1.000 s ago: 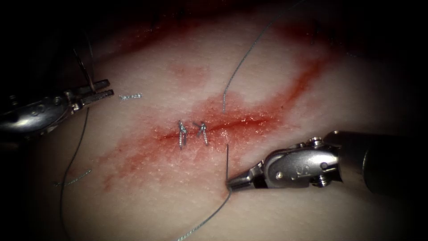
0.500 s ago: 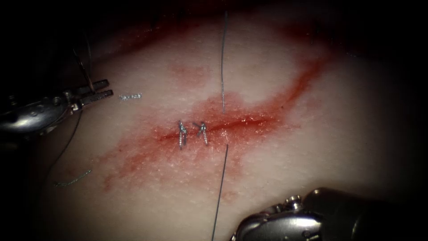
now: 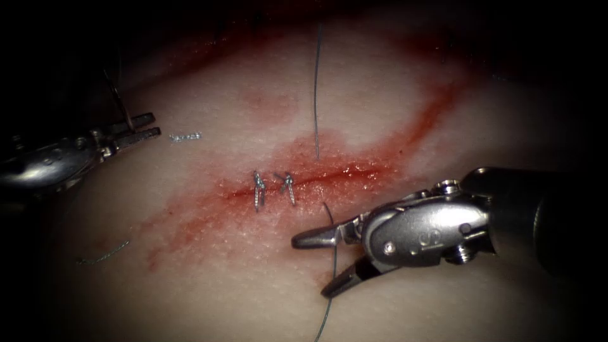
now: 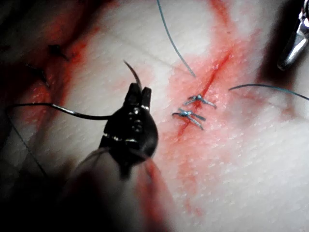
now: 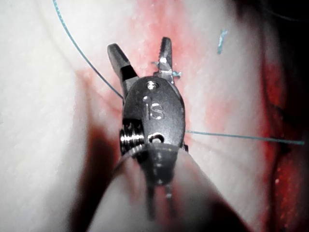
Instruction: Wound Closure
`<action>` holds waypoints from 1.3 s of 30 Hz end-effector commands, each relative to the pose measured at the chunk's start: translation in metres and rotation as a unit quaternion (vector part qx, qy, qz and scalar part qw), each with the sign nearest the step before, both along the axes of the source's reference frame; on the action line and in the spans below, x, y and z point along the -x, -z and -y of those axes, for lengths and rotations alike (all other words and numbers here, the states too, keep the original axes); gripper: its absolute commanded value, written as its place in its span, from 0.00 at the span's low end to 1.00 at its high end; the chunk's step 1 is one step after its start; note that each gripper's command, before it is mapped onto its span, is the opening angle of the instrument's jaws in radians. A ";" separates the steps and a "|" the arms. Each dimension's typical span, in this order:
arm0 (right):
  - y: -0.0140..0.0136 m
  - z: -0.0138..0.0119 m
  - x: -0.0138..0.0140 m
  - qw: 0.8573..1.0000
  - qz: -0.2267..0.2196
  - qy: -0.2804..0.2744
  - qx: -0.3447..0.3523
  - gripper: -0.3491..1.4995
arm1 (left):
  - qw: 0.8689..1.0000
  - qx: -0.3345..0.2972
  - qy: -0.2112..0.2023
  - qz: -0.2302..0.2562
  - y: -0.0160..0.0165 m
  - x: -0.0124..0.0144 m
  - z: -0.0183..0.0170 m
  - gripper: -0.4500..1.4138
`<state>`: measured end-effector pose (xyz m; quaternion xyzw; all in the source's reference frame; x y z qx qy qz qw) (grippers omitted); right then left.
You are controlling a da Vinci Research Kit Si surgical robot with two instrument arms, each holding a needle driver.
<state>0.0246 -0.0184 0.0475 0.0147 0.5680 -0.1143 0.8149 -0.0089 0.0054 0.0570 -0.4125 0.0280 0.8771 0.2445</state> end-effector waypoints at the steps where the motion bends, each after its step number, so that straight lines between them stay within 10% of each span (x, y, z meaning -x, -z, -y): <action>1: -0.0012 -0.0010 0.0004 1.000 0.006 -0.006 0.007 0.89 | 1.000 0.000 0.000 0.001 -0.0007 0.0005 0.0001 0.02; 18: -0.0158 -0.0001 0.0025 0.999 0.031 -0.010 0.036 0.84 | 1.000 0.000 -0.001 0.000 -0.0010 0.0007 0.0001 0.04; 29: -0.0165 0.0014 -0.0003 0.999 0.017 -0.013 0.036 0.76 | 1.000 -0.001 -0.003 0.000 -0.0009 0.0007 0.0002 0.04; 33: -0.0165 0.0013 0.0001 0.999 0.028 0.002 0.033 0.00 | 1.000 -0.001 -0.002 0.000 -0.0009 0.0007 0.0002 0.04; 39: -0.0145 0.0027 0.0005 0.998 0.014 0.056 0.011 0.00 | 1.000 -0.001 -0.002 -0.001 -0.0009 0.0007 0.0002 0.04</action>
